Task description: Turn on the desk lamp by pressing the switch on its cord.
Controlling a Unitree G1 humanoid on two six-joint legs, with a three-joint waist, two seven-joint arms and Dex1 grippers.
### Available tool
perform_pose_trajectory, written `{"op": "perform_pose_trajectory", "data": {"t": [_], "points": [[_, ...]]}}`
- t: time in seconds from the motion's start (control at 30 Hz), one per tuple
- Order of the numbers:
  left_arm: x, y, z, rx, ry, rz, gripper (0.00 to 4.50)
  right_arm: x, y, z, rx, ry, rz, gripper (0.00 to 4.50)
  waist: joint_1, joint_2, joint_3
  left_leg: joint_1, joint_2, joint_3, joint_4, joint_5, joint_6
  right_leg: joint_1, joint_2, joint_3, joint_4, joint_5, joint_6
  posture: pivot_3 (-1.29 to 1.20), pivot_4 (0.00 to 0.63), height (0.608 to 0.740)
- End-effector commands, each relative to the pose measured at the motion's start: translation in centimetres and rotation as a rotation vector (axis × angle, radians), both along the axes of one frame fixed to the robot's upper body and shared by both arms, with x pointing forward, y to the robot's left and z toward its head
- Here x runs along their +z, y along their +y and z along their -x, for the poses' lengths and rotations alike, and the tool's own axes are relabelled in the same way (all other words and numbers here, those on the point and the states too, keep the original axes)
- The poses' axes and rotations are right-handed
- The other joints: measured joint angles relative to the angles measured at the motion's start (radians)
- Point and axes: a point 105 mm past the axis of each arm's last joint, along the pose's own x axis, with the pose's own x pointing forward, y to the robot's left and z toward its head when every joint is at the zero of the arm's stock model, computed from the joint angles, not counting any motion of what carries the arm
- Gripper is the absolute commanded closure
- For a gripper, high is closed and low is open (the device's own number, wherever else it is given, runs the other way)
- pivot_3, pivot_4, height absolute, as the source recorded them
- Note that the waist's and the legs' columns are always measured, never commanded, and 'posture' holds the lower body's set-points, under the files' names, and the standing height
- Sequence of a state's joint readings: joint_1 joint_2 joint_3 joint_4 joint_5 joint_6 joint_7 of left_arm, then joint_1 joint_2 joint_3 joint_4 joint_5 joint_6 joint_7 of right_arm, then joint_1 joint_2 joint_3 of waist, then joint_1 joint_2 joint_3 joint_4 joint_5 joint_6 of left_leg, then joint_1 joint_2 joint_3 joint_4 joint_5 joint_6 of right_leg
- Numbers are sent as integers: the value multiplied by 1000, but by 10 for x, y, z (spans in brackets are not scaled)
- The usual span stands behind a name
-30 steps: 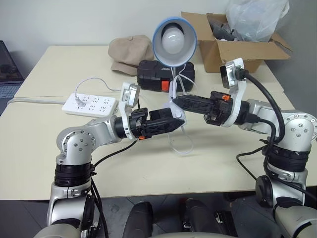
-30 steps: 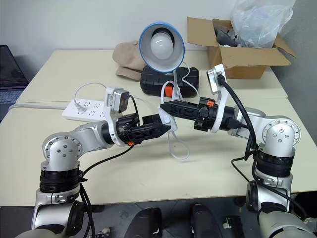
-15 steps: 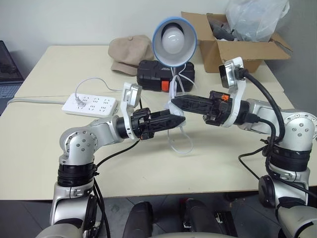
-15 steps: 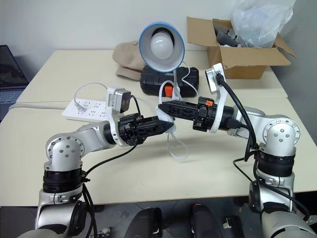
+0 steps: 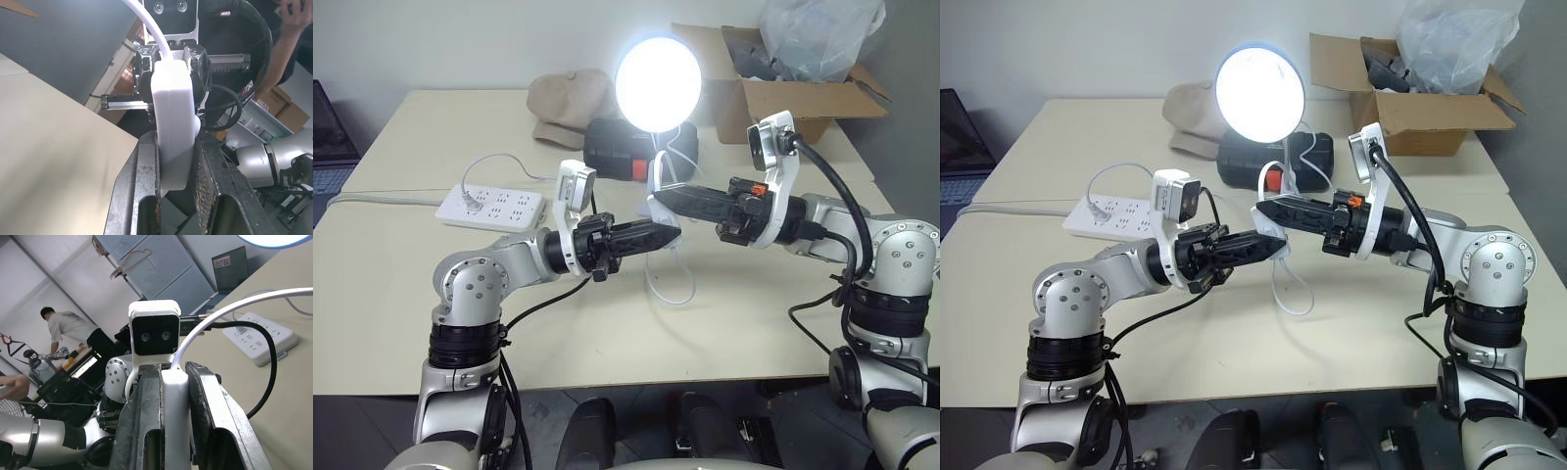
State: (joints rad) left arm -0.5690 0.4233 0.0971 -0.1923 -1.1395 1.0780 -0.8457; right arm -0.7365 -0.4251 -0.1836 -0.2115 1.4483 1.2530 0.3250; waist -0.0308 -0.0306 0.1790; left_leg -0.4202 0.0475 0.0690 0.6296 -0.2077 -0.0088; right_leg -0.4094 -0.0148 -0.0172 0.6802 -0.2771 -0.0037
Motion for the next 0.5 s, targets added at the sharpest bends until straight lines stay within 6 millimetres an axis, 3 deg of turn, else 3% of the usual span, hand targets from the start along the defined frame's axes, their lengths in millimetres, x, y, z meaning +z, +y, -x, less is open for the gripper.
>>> {"op": "perform_pose_trajectory", "data": {"t": [0.03,0.3,0.37,0.5], "points": [[8,1,1,-7,-27,27,4006,13,1,9,42,-51,-39,4163,0,0,0,0,0,0,0,0,0,0,0,0,0,0,0,0,150,740],[8,5,6,-35,-33,16,4006,12,3,8,47,-42,-44,4163,0,0,0,0,0,0,0,0,0,0,0,0,0,0,0,0,150,740],[8,5,9,-44,-35,16,3312,12,3,8,48,-42,-43,4163,0,0,0,0,0,0,0,0,0,0,0,0,0,0,0,0,150,740],[7,8,10,-48,-26,11,2708,12,3,9,50,-42,-44,4163,0,0,0,0,0,0,0,0,0,0,0,0,0,0,0,0,150,740]]}}
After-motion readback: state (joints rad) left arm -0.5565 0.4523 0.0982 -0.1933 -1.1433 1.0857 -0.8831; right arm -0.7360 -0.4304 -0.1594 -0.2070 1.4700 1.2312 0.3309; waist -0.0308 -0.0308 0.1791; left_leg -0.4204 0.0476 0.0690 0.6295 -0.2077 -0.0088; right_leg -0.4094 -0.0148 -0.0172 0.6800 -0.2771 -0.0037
